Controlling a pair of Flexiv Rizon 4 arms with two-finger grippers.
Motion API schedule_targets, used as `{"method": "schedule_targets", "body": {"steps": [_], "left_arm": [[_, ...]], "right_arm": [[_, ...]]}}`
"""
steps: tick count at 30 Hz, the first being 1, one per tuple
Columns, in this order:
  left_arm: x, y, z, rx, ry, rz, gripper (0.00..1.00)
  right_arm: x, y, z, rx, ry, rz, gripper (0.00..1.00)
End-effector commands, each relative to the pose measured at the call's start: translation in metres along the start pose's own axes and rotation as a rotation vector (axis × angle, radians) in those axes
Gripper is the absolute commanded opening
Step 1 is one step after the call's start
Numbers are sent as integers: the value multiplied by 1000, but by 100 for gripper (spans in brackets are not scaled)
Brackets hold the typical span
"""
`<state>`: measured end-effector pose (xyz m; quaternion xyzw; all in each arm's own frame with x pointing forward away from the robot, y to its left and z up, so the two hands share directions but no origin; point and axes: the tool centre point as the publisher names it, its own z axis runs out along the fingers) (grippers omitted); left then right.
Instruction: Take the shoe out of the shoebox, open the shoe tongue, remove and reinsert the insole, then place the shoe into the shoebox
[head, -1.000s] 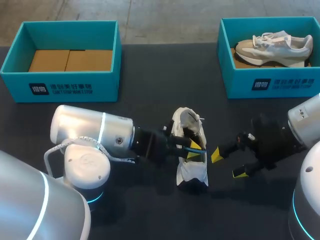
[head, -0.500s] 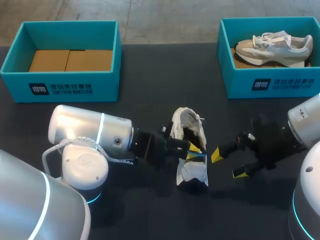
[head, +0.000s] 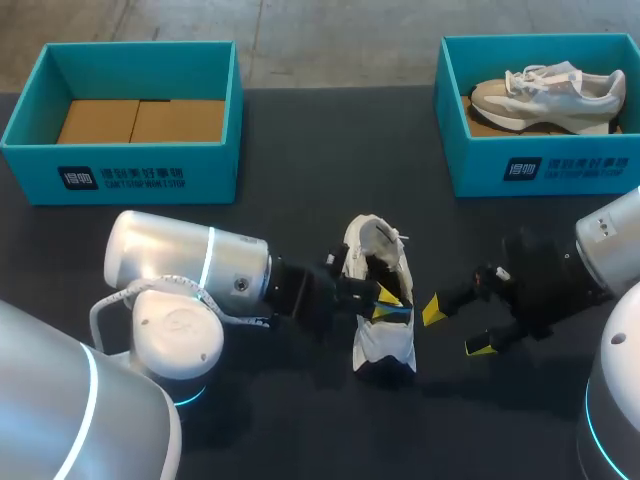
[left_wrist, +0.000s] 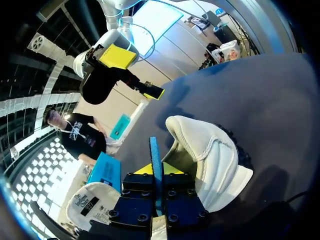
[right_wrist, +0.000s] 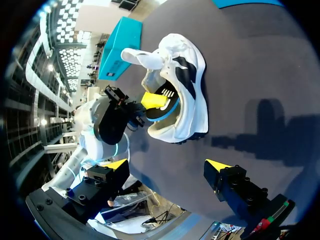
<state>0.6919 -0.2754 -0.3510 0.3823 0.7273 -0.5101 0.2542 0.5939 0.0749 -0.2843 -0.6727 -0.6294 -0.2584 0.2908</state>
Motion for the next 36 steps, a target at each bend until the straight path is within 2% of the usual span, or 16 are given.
{"method": "schedule_targets", "body": {"steps": [1, 12, 20, 22, 25, 31, 36], "left_arm": [[0, 8, 7, -20, 10, -9, 0], [-1, 25, 12, -64, 16, -41, 0], [-2, 21, 8, -54, 12, -59, 0], [-3, 17, 6, -47, 10, -60, 22], [-5, 10, 1, -33, 3, -60, 38], [-7, -5, -7, -3, -6, -53, 35], [-7, -13, -12, 13, -12, -48, 24]], "right_arm": [[1, -1, 1, -2, -4, 2, 100], [1, -1, 1, -2, -4, 2, 100], [1, -1, 1, -2, -4, 2, 100], [1, -1, 1, -2, -4, 2, 100], [1, -1, 1, -2, -4, 2, 100], [1, -1, 1, -2, -4, 2, 100], [1, -1, 1, -2, -4, 2, 100]]}}
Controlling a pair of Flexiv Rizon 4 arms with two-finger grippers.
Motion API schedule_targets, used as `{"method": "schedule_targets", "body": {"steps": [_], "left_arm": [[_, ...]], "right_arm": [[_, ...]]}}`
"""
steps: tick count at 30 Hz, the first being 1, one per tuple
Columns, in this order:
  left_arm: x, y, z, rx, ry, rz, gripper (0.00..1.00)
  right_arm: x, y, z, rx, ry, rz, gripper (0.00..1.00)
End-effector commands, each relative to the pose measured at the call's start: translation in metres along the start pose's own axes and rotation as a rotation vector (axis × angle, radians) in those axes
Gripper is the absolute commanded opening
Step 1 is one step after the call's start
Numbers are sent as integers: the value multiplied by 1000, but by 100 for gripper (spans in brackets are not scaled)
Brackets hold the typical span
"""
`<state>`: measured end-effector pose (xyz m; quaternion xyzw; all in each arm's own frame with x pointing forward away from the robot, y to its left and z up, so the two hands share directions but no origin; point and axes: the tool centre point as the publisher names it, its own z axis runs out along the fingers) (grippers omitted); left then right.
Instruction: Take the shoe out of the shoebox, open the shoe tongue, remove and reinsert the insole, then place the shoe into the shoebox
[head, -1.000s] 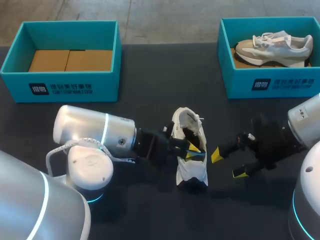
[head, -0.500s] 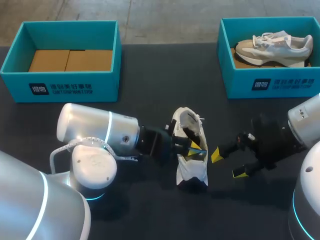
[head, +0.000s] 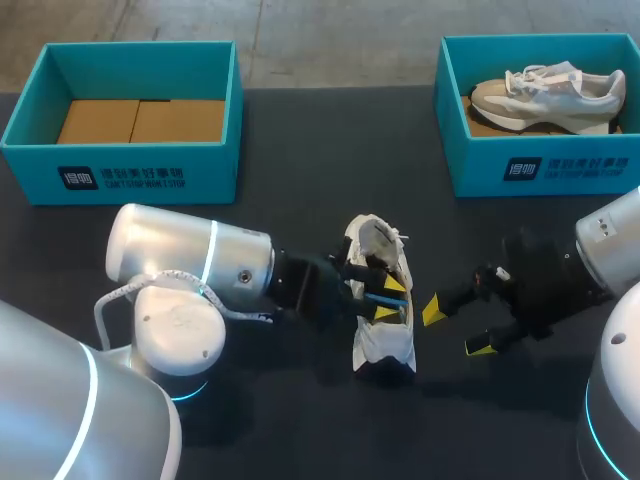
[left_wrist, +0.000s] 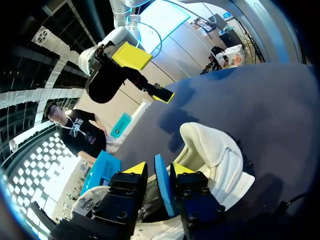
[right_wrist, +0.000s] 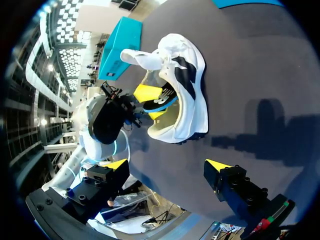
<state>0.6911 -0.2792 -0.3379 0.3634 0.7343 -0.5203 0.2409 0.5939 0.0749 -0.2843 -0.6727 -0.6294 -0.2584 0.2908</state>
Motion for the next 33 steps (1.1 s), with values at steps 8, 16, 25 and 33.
{"method": "schedule_targets", "body": {"steps": [8, 16, 25, 33], "left_arm": [[5, -6, -14, 4, 4, -4, 0], [8, 1, -3, 4, 21, -15, 0], [7, 16, 5, -23, 20, -36, 0], [8, 6, 2, 5, 30, -47, 8]], "right_arm": [[1, -1, 1, -2, -4, 2, 100], [1, -1, 1, -2, -4, 2, 100], [1, -1, 1, -2, -4, 2, 100], [1, -1, 1, -2, -4, 2, 100]]}}
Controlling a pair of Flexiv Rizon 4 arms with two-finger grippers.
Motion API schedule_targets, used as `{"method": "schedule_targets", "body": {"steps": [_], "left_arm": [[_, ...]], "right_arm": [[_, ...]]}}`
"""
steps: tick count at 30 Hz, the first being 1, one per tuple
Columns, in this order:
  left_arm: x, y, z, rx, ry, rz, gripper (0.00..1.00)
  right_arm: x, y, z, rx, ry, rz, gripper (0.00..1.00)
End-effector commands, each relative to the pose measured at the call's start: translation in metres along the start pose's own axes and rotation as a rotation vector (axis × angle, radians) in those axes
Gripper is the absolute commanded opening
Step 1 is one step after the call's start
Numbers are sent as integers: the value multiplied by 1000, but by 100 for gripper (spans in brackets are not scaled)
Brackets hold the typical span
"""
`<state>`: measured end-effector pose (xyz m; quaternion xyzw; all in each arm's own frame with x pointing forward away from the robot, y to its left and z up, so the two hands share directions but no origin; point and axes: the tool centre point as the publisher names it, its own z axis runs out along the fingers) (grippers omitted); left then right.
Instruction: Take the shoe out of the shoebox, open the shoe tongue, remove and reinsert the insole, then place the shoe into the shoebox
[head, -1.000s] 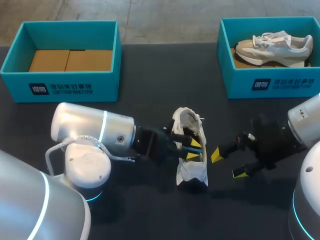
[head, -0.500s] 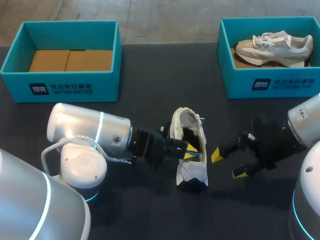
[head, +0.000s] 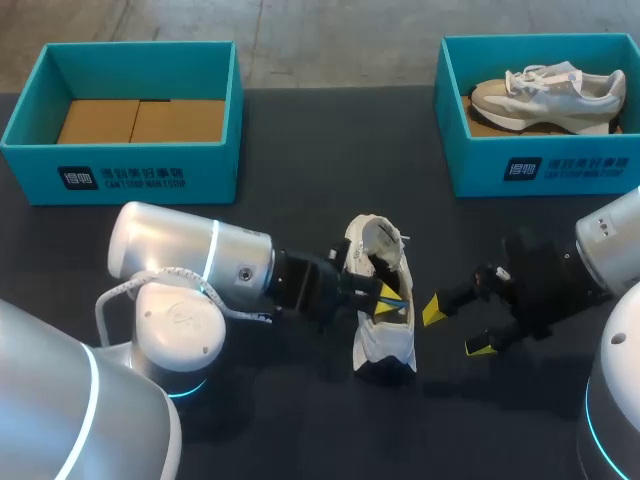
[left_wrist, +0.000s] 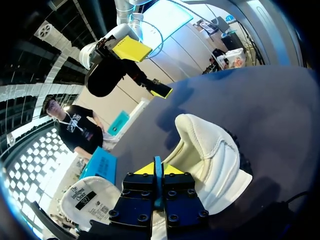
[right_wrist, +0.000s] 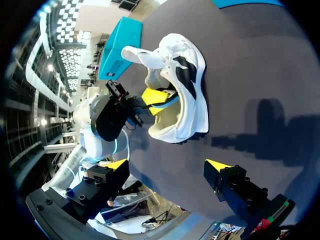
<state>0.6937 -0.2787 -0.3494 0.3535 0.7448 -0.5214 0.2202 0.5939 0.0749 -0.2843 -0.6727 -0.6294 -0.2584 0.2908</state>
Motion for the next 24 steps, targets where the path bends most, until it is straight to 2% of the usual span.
{"method": "schedule_targets", "body": {"steps": [1, 4, 10, 24], "left_arm": [[1, -5, -3, 9, 9, -4, 32], [1, -10, -7, 19, 10, -7, 54], [-1, -19, -15, 38, 8, -2, 48], [-12, -34, -39, 56, 25, -23, 41]], "right_arm": [[1, -1, 1, -2, -4, 2, 100], [1, -1, 1, -2, -4, 2, 100], [1, -1, 1, -2, -4, 2, 100], [1, -1, 1, -2, -4, 2, 100]]}}
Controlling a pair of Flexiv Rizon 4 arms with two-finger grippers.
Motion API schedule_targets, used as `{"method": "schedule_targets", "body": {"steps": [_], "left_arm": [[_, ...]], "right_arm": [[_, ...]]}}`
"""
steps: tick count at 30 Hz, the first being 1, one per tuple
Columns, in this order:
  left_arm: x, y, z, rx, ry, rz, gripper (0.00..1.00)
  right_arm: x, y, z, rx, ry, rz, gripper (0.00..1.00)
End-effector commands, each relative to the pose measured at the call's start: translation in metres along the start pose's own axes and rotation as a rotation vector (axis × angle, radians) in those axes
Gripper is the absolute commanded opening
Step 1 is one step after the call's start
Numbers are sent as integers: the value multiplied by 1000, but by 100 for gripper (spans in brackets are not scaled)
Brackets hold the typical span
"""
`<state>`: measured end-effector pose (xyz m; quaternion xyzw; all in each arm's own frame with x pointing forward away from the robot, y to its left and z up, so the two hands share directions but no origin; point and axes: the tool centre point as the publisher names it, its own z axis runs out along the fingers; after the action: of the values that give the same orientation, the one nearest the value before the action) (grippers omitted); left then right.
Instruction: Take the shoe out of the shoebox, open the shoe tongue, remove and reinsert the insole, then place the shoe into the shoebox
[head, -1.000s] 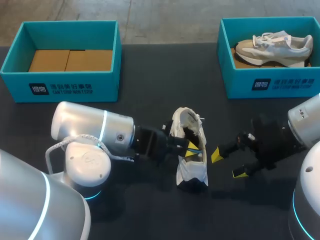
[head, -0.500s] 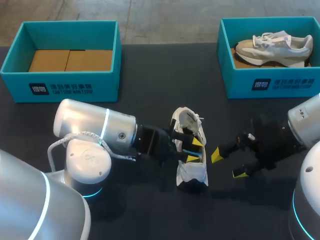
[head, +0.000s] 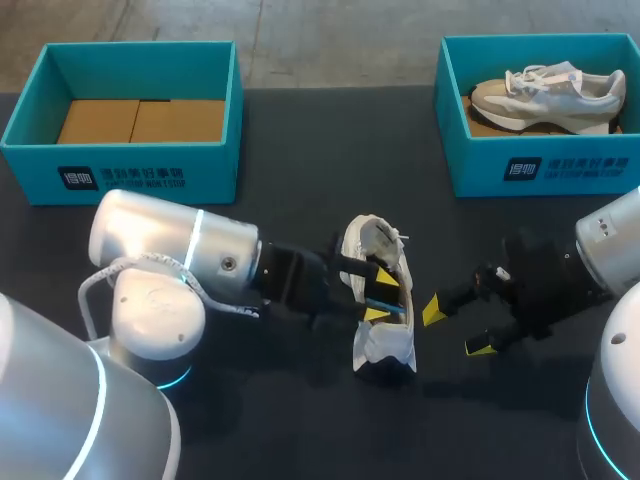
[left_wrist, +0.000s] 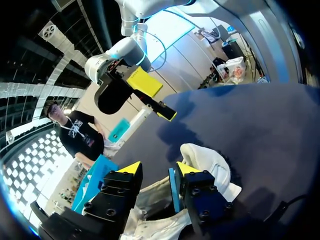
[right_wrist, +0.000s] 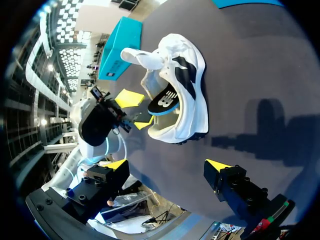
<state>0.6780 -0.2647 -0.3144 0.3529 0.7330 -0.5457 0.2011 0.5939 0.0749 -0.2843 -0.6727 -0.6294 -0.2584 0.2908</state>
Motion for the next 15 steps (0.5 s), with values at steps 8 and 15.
{"method": "schedule_targets", "body": {"steps": [8, 15], "left_arm": [[-8, -3, -28, -34, 60, 6, 40], [-9, 0, -36, -48, 116, 7, 39]], "right_arm": [[1, -1, 1, -2, -4, 2, 100], [1, -1, 1, -2, -4, 2, 100]]}}
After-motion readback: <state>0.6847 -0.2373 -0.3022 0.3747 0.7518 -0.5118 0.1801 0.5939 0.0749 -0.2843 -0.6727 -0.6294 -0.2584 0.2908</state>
